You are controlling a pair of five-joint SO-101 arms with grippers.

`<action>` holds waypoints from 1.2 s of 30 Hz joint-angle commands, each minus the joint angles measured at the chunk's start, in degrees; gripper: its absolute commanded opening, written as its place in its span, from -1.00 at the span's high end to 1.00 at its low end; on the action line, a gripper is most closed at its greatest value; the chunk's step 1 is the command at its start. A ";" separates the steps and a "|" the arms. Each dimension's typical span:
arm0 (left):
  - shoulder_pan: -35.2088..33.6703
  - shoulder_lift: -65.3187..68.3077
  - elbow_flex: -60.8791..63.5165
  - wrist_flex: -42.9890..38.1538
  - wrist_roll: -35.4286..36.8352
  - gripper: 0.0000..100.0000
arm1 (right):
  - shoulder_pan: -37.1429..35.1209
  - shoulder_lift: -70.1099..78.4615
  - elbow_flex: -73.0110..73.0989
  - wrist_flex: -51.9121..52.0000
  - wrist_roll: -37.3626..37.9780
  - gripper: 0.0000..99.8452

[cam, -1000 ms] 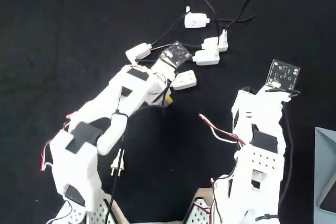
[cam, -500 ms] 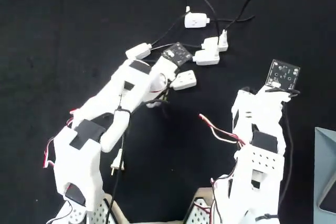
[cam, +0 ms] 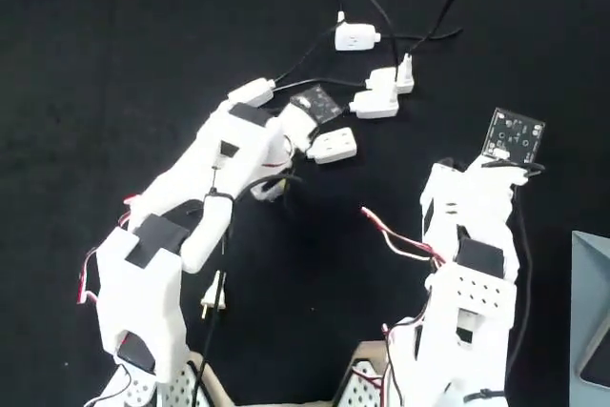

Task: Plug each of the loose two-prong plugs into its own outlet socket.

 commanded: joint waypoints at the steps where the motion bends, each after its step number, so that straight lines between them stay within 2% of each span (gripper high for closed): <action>1: -0.57 -0.44 -8.92 -0.26 2.02 0.59 | 0.53 -1.10 -0.40 -0.79 -0.09 0.95; 6: -0.48 2.11 -16.04 -4.31 8.53 0.57 | 0.26 -1.01 -0.40 -0.97 -0.09 0.95; 9: 0.75 4.66 -18.24 -6.33 7.38 0.56 | 0.26 -1.10 -0.40 -0.88 -0.09 0.95; 11: 2.24 7.21 -19.74 -6.33 5.80 0.48 | 0.26 -1.10 -0.40 -0.88 -0.09 0.95; 13: 3.74 9.67 -21.93 -5.71 5.63 0.42 | 0.26 -1.01 -0.31 -0.88 -0.09 0.95; 21: 4.97 15.47 -35.74 2.90 5.36 0.41 | 0.18 -1.10 -0.31 -0.79 -0.09 0.95; 27: 5.76 24.00 -43.56 2.90 2.20 0.42 | 0.18 -1.10 -0.31 -0.79 -0.09 0.95; 33: 5.76 34.81 -55.08 3.52 2.46 0.43 | 0.18 -1.10 -0.31 -0.79 -0.09 0.95; 36: 5.41 36.84 -59.47 4.92 4.84 0.56 | 0.18 -1.10 -0.31 -0.79 -0.09 0.95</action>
